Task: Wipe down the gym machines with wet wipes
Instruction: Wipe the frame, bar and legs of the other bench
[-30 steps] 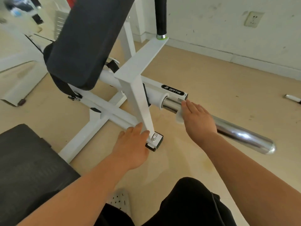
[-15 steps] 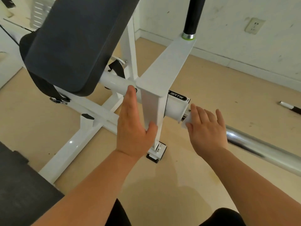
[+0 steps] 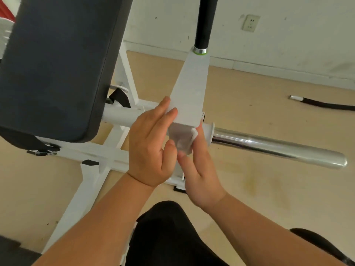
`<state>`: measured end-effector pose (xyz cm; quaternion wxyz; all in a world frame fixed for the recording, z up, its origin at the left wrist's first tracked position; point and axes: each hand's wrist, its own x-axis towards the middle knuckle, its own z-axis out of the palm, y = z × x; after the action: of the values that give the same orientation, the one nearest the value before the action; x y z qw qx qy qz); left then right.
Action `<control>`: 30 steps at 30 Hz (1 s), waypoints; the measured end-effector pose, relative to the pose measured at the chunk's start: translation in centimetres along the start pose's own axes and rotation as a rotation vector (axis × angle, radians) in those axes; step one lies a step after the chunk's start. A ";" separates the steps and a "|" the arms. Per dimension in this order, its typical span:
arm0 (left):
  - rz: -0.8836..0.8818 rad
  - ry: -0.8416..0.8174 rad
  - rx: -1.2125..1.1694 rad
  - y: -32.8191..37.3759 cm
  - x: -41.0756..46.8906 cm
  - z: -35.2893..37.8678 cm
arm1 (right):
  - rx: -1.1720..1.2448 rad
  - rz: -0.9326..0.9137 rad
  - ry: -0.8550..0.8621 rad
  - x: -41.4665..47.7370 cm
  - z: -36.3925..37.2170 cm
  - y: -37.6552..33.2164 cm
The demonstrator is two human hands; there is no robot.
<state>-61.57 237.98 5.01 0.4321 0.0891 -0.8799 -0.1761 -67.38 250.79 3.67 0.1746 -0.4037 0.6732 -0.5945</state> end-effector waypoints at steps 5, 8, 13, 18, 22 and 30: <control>-0.020 -0.085 0.161 0.8 -2.0 1.1 | 0.045 0.109 -0.007 -0.9 1.0 2.4; 0.012 -0.100 0.222 0.5 -2.2 1.3 | -0.043 0.161 -0.049 -1.2 0.7 3.8; 0.022 -0.070 0.288 0.7 -1.4 1.5 | -0.096 0.064 -0.036 -1.1 0.7 4.3; 0.017 -0.116 0.387 2.0 -1.2 -0.2 | -0.121 -0.129 -0.029 -0.2 0.2 4.1; 0.094 -0.216 0.365 3.8 -0.7 0.3 | -0.076 -0.138 0.052 -1.4 2.2 7.2; -0.048 -0.094 0.502 5.0 -1.6 3.2 | 0.035 0.022 0.189 -2.2 5.3 10.3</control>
<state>-63.16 243.81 3.96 0.3507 0.2061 -0.9129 0.0336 -65.65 248.61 -7.79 0.1239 -0.3354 0.6804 -0.6397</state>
